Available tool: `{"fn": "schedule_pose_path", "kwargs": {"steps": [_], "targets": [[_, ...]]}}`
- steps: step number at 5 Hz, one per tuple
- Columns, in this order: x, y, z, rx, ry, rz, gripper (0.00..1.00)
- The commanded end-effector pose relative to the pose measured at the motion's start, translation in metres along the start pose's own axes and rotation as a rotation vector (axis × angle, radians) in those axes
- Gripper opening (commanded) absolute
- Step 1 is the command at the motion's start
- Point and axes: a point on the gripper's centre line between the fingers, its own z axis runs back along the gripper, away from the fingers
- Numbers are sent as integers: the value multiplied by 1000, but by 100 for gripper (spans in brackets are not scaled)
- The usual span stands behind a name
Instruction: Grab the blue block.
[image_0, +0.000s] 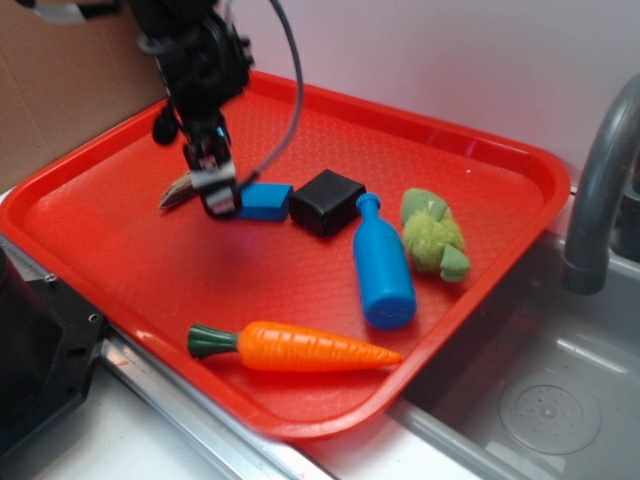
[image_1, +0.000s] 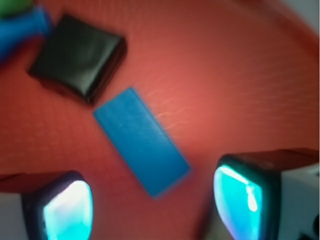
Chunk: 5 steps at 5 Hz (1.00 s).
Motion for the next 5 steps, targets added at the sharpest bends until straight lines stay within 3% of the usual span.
{"fn": "schedule_pose_path", "kwargs": {"steps": [1, 3, 4, 5], "targets": [[1, 2, -42, -11, 56, -46, 100], [6, 11, -44, -36, 76, -5, 100], [-6, 10, -31, -57, 59, 52, 0], [-24, 3, 0, -55, 47, 302, 0]]}}
